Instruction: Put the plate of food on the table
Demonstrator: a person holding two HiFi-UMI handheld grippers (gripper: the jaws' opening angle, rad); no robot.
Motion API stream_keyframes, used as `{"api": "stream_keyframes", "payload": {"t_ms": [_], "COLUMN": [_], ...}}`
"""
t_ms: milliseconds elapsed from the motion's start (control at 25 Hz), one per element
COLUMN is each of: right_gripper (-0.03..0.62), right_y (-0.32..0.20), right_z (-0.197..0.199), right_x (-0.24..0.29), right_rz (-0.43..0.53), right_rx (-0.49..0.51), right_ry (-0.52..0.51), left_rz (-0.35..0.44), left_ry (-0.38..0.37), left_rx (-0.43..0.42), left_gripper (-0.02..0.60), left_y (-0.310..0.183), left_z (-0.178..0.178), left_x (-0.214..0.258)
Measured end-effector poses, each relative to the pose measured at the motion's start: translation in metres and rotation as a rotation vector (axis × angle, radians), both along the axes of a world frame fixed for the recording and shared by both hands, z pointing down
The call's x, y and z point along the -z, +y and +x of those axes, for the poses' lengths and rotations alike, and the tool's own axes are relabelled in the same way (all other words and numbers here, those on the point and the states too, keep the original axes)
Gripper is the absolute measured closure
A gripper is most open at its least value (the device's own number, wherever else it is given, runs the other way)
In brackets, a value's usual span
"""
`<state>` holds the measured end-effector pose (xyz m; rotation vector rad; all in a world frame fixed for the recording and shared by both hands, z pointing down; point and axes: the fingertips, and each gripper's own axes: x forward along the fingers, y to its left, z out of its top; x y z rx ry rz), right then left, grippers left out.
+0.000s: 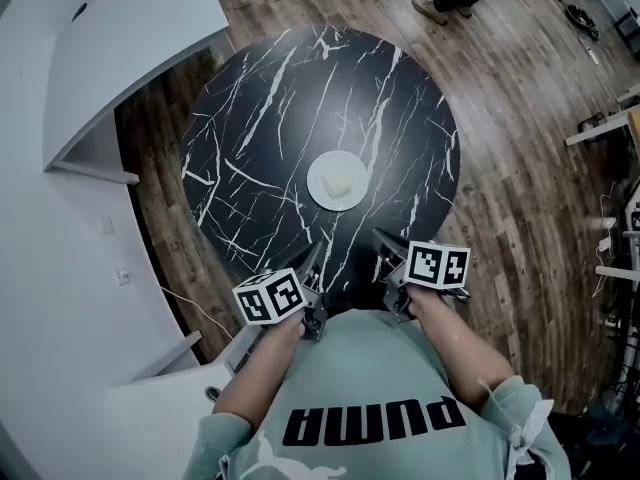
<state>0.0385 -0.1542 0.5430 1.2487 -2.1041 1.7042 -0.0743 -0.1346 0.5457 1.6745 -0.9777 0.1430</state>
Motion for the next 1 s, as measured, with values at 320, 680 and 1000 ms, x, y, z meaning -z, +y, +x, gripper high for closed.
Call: {"api": "stream_keyframes", "payload": {"t_ms": [320,680,1000], "right_gripper": [0.585,0.585,0.585], "right_y": [0.074,0.116,0.144], "right_z": [-0.011,-0.026,-0.01], "right_x": [0.033,0.062,0.079], "right_rz": [0.032,0.075,0.163], "right_rx": [-0.03,0.014,0.091], "right_ry": [-0.021,-0.019,0.0], "left_rz": [0.075,0.097,0.129], "left_ry": [0.082,0.095,0.069], "left_rx": [-0.065,-0.083,-0.028], "left_gripper": [0.575,0.575,0.575], "left_y": [0.063,0.104,0.134], "left_z": [0.001,0.002,0.018], "left_x": [0.038,0.054,0.066]}}
